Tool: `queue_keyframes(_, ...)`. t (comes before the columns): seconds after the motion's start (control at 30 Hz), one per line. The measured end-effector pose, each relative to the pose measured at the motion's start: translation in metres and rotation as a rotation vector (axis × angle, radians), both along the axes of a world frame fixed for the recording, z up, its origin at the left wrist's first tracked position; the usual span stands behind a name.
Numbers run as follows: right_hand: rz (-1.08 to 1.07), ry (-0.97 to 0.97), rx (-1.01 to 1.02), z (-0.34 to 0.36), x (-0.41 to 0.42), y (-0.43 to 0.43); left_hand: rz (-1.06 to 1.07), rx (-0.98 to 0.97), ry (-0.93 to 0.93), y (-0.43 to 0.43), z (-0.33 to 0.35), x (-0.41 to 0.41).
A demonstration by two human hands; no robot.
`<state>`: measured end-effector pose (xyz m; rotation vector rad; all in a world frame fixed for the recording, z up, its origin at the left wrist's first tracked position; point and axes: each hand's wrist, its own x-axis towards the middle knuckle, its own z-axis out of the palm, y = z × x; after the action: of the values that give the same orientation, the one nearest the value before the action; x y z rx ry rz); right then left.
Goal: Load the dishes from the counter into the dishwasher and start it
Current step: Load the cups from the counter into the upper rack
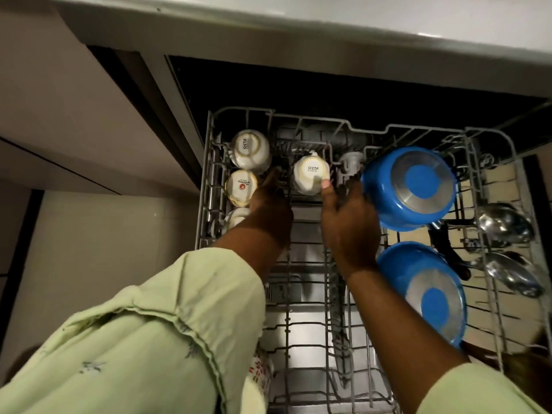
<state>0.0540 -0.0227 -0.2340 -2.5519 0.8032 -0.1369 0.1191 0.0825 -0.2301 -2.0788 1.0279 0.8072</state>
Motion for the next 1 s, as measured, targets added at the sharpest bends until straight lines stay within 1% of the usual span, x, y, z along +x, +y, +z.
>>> queue_keyframes(0.1,0.135,0.032,0.083,-0.003,-0.026,-0.001,-0.045,-0.076,-0.13,0.01,0.002,-0.019)
queue_keyframes(0.17,0.248,0.101,0.085,-0.006,-0.041,-0.002,-0.014,-0.155,-0.202,0.014,0.006,-0.035)
queue_keyframes(0.23,0.305,0.154,0.032,-0.002,-0.057,-0.001,0.101,-0.276,-0.243,0.018,0.011,-0.05)
queue_keyframes(0.33,0.351,0.175,-0.091,0.007,-0.08,0.001,0.328,-0.461,-0.236,0.028,0.026,-0.073)
queue_keyframes(0.43,0.385,0.255,-0.162,0.034,-0.1,0.008,0.462,-0.558,-0.219,0.04,0.05,-0.102)
queue_keyframes(0.5,0.403,0.28,-0.163,0.055,-0.113,0.014,0.49,-0.583,-0.195,0.046,0.07,-0.121)
queue_keyframes(0.73,0.437,0.233,-0.061,0.142,-0.153,0.052,0.571,-0.656,-0.191,0.082,0.151,-0.191)
queue_keyframes(0.87,0.521,0.214,-0.053,0.184,-0.183,0.081,0.624,-0.65,-0.243,0.116,0.192,-0.232)
queue_keyframes(1.0,0.628,0.153,-0.068,0.226,-0.198,0.113,0.69,-0.654,-0.272,0.162,0.224,-0.26)
